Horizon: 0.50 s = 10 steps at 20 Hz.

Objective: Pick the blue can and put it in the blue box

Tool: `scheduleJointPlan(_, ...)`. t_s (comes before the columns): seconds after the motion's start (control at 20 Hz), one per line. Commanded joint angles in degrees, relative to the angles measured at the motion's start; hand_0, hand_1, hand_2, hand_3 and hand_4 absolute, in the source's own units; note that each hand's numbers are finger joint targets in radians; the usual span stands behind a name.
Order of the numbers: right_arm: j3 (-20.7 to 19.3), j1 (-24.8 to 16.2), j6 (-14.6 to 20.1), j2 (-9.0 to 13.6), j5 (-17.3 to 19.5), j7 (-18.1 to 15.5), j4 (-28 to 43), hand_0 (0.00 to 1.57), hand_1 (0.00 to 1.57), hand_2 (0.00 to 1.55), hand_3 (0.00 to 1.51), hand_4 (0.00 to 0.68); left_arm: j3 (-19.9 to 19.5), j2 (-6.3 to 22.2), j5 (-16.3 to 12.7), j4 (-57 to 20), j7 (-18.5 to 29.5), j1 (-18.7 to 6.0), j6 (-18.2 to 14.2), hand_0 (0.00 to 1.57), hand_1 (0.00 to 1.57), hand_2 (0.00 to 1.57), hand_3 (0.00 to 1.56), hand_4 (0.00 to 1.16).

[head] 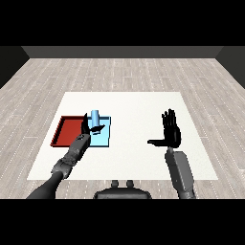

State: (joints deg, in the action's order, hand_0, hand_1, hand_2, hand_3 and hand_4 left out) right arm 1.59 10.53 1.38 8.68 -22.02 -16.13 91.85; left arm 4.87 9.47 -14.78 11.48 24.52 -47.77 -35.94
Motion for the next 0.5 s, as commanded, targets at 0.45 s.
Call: scheduleJointPlan(0.45, 4.45, -3.9, -1.93, 1.33, 5.71, -1.21, -2.55, 0.0, 0.0, 0.0, 0.0, 0.0, 2.51, -1.37, -6.23, 31.3, 18.28, 12.7, 32.27, 0.0, 0.0, 0.0, 0.0, 0.0)
